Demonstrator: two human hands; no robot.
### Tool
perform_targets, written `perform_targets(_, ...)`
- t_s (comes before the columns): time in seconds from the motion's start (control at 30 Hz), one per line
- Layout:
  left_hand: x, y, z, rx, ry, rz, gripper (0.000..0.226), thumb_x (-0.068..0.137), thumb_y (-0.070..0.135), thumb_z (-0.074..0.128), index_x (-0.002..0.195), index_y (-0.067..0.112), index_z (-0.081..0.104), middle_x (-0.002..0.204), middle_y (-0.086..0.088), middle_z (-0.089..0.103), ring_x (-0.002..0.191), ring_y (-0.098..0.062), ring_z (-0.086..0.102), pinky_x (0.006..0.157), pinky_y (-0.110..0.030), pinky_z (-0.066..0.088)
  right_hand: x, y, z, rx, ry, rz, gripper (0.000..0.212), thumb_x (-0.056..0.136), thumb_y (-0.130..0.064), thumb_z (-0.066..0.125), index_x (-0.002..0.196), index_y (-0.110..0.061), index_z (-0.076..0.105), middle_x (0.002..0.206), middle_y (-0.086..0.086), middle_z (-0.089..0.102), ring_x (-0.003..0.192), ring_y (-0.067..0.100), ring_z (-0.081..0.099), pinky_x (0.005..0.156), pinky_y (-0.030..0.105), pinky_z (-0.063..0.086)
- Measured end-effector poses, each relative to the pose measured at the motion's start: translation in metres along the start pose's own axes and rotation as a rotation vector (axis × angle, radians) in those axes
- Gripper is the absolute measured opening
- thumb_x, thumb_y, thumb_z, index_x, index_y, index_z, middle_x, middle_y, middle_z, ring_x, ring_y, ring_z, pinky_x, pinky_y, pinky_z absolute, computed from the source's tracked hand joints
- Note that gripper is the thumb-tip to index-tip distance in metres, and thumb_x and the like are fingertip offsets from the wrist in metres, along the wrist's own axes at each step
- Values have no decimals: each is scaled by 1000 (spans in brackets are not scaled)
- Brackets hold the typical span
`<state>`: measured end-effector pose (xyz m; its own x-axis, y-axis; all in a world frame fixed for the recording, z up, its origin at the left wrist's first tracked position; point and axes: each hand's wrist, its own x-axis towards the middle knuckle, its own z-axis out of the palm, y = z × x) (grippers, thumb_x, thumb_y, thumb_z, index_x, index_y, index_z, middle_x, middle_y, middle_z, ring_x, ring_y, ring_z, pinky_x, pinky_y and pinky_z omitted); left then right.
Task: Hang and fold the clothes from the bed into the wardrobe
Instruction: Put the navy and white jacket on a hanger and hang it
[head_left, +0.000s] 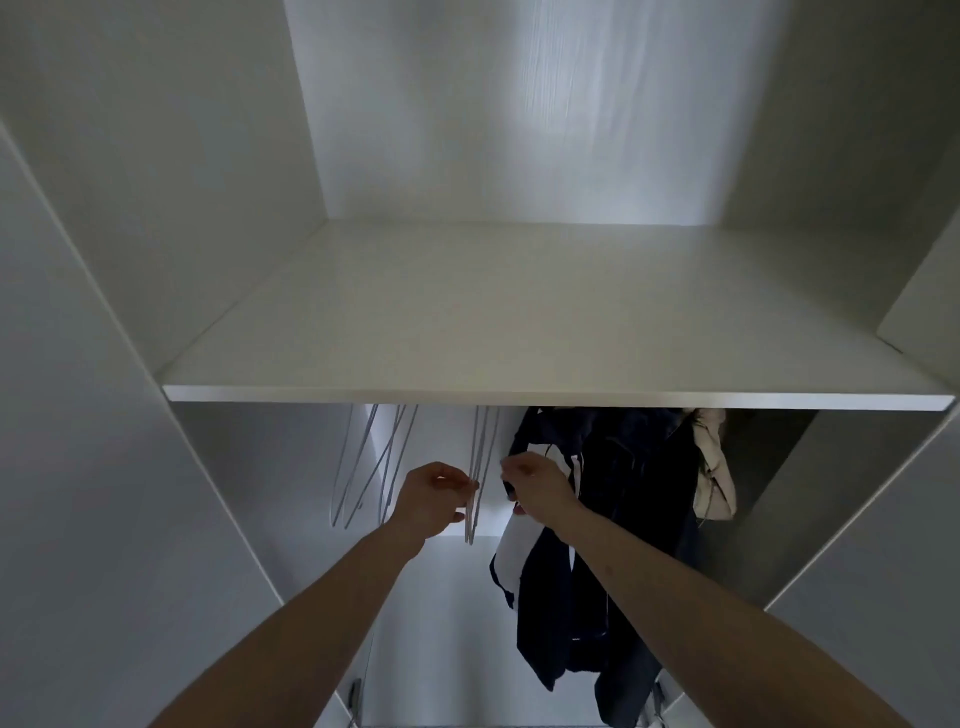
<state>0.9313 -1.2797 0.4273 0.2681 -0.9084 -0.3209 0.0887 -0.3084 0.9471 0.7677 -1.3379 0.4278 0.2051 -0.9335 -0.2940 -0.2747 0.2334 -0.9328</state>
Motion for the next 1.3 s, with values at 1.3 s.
perform_targets(1.3, 6, -26, -16, 336, 39, 163, 10, 89, 6, 72, 88, 16, 70, 96, -10, 75, 67, -18, 65, 65, -30, 52, -107, 9, -41, -112, 304, -137, 25, 102, -13, 49, 86, -12, 68, 79, 12, 68, 61, 10, 56, 55, 11, 43)
